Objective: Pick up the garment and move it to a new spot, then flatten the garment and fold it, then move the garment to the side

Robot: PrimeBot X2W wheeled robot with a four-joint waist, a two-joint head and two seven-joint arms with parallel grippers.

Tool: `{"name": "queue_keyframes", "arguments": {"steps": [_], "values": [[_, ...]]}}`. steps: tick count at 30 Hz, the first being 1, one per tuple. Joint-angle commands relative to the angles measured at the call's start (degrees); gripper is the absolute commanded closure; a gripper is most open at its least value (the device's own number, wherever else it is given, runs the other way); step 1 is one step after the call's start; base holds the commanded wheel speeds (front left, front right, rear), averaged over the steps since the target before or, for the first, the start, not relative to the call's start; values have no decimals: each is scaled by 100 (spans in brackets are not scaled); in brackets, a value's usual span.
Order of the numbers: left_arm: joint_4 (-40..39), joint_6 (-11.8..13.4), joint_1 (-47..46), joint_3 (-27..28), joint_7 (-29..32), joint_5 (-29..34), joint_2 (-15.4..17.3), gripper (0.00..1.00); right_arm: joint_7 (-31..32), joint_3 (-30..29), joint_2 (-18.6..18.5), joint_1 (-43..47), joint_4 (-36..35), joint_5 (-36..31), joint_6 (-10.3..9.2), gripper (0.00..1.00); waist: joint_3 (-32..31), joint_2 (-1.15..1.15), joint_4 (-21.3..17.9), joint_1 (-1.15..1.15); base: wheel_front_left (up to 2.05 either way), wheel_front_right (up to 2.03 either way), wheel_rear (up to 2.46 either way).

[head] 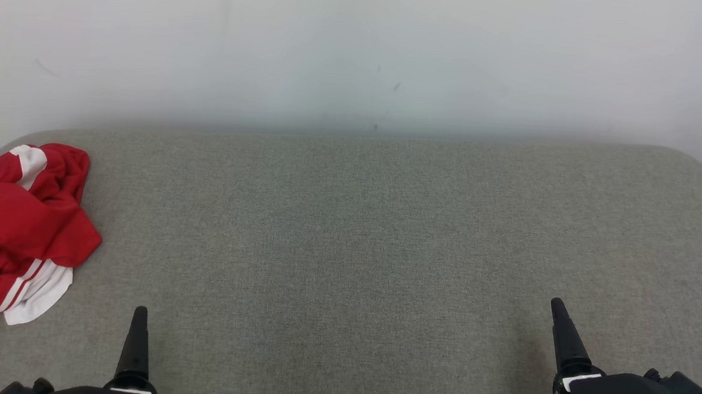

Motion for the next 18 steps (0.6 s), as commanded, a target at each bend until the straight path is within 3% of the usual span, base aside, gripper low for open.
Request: {"name": "queue_keyframes", "arguments": {"steps": [1,18], "values": [[-117,21,-13,-39,-65,192,34,0,-49,3,-18,-115,-91,-176,-2,0,2,0,0,0,0,0,0],[-218,294,-10,-446,-425,2172,45,0,-393,81,-23,-121,-106,-2093,-4,0,36,0,13,0,0,0,0]]}}
